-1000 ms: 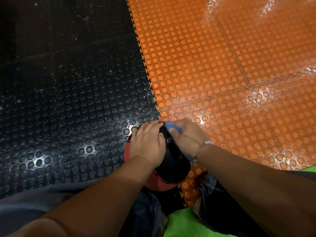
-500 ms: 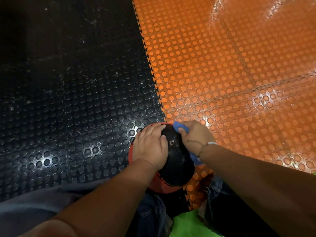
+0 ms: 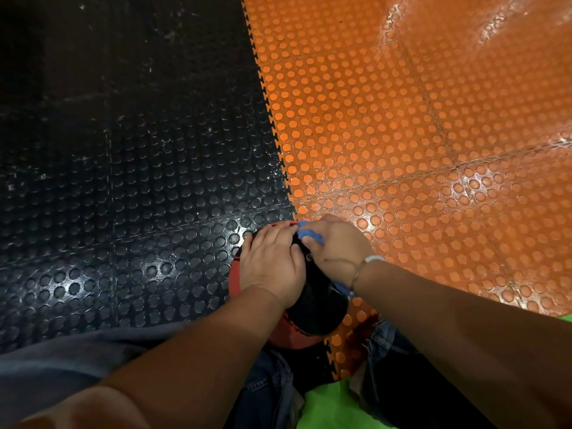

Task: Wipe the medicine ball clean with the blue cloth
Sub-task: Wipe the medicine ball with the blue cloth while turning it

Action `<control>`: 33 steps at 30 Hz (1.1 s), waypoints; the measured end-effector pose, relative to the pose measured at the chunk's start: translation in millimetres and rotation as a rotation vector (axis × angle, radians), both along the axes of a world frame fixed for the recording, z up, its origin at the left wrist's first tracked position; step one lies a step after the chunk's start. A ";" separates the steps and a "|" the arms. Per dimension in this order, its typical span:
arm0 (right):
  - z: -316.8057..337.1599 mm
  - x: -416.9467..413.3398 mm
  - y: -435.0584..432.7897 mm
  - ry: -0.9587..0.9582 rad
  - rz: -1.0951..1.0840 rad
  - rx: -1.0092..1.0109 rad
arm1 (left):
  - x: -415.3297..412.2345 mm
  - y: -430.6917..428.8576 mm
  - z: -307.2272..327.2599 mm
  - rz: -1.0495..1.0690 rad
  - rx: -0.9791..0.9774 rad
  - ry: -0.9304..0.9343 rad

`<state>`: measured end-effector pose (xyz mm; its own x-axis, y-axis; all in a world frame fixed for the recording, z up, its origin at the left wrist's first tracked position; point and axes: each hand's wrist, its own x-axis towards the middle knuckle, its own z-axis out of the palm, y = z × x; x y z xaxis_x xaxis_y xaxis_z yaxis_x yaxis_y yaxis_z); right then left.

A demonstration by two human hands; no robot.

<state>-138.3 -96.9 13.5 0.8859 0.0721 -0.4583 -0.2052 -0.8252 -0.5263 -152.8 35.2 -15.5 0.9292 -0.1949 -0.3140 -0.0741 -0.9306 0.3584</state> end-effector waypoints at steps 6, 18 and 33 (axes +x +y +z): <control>-5.1 28.4 -9.0 0.216 -0.149 -0.051 | -7.9 -5.3 2.6 -0.008 0.008 -0.008; 1.9 -3.3 10.7 -0.083 0.081 -0.079 | 2.8 1.1 0.0 0.086 -0.015 0.005; -19.8 -8.6 -19.3 -0.097 -0.033 -0.129 | 13.8 -9.6 -0.5 0.109 -0.017 0.043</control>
